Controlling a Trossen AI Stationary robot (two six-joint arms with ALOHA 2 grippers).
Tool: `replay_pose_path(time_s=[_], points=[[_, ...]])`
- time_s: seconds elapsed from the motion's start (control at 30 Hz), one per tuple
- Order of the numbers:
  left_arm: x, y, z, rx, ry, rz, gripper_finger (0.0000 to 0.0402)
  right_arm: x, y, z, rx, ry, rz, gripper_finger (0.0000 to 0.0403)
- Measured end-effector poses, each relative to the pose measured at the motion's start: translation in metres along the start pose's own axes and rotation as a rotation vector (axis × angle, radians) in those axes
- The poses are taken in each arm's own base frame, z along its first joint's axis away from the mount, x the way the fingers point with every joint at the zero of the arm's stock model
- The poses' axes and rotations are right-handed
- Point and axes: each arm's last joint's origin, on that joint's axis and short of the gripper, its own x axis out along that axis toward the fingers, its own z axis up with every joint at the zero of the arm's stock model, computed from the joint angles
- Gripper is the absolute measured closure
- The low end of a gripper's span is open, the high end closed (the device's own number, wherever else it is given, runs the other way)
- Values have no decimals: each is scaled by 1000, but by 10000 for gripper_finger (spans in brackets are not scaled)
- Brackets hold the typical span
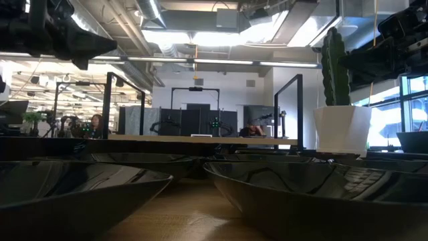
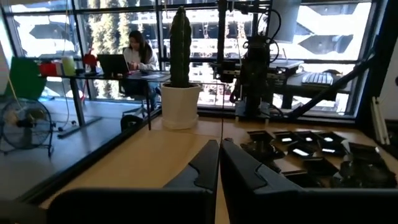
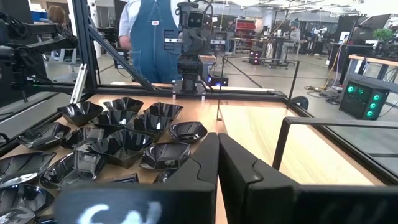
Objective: Pick & Place Mini shaped plates
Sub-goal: Put the distorted square plate on the shelf
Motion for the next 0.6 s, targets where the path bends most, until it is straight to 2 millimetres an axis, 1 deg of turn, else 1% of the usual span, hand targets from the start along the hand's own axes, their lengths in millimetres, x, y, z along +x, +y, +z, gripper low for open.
replay_pose_path(time_s=[0.13,0.4,0.6], points=[[0,-1,1,10,-9,-37,391,0,0,0,1,0,0,395],[0,-1,4,-119,-42,-38,391,0,0,0,-3,0,-1,395],[0,-1,5,-114,-49,-31,389,0,0,0,-35,0,-1,395]])
